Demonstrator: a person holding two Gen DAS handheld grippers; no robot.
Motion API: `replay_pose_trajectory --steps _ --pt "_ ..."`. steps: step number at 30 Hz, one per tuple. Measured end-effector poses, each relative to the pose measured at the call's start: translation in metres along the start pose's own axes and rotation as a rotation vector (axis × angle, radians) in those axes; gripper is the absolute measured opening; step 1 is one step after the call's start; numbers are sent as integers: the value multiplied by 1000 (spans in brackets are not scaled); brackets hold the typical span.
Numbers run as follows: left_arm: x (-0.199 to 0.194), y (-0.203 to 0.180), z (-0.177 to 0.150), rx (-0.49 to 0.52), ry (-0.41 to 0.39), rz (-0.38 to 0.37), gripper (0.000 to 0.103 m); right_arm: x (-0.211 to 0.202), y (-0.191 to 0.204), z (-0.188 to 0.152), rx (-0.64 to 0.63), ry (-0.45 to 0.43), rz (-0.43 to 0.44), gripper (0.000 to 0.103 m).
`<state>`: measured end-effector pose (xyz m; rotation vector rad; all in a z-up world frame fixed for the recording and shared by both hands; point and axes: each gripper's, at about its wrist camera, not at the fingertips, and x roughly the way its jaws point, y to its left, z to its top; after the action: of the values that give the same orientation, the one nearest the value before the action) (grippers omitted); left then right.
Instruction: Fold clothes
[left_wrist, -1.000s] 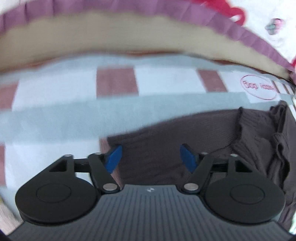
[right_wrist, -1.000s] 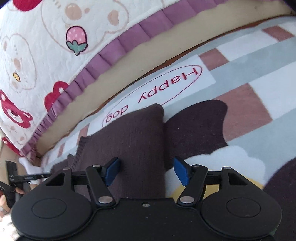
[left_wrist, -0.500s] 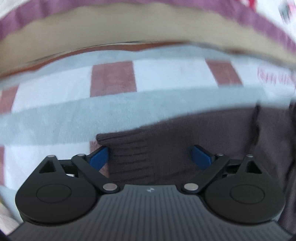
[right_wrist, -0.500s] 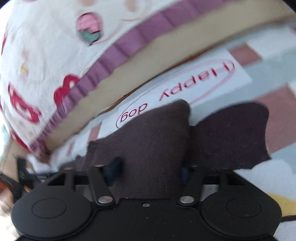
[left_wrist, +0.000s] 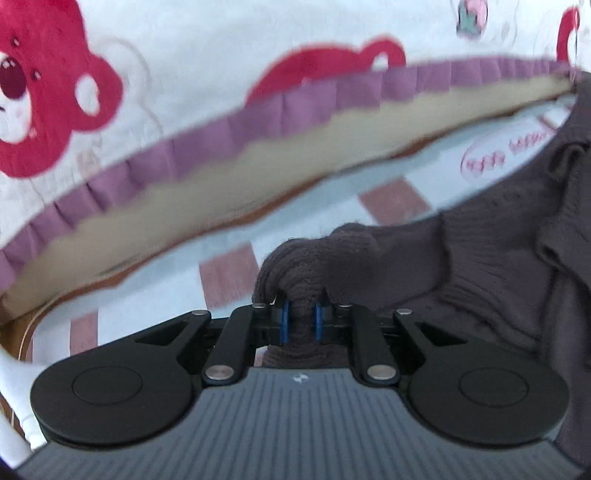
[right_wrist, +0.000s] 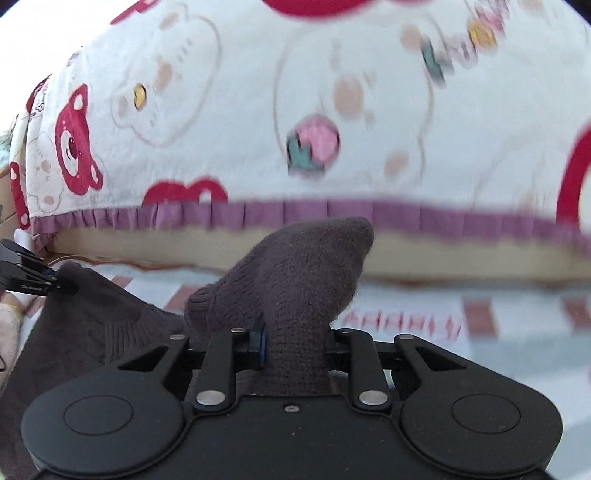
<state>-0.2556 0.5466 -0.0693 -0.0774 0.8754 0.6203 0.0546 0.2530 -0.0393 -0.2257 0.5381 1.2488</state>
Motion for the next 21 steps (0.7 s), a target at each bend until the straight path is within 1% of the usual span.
replay_pose_trajectory --steps 2,3,4,5,6,7,8,9,10,12,14,15,16,18,21 --pt "-5 10 8 -46 -54 9 12 3 -6 19 -9 -33 -10 25" --pt "-5 15 12 -71 -77 17 12 9 -12 27 12 -29 -19 26" --pt "-2 18 16 -95 -97 21 16 18 -19 34 40 -12 -26 29" --pt "5 20 18 -122 -105 20 33 30 -25 40 67 13 -57 37" --pt "15 20 17 -146 -81 30 46 43 -27 41 79 41 -120 44" --pt "26 20 16 -169 -48 44 62 54 -27 41 79 66 -192 50" --pt "36 20 12 -178 -2 55 62 58 -23 39 72 77 -232 50" --pt "44 20 5 -177 59 54 62 58 -14 36 61 77 -248 50" --pt "52 19 -3 -173 124 49 62 55 -3 31 53 77 -220 50" --pt "64 19 -20 -186 248 25 62 43 26 14 42 86 -94 50" --pt "73 23 -32 -236 347 10 62 34 61 -10 26 131 36 51" --pt "75 27 -36 -284 372 3 62 30 80 -25 7 155 97 50" --pt "75 31 -40 -350 394 -22 62 26 103 -39 -26 177 154 50" --pt "73 38 -46 -488 435 -99 62 19 147 -62 -103 212 257 50" --pt "60 33 -48 -510 444 -151 62 13 204 -81 -220 239 385 51"
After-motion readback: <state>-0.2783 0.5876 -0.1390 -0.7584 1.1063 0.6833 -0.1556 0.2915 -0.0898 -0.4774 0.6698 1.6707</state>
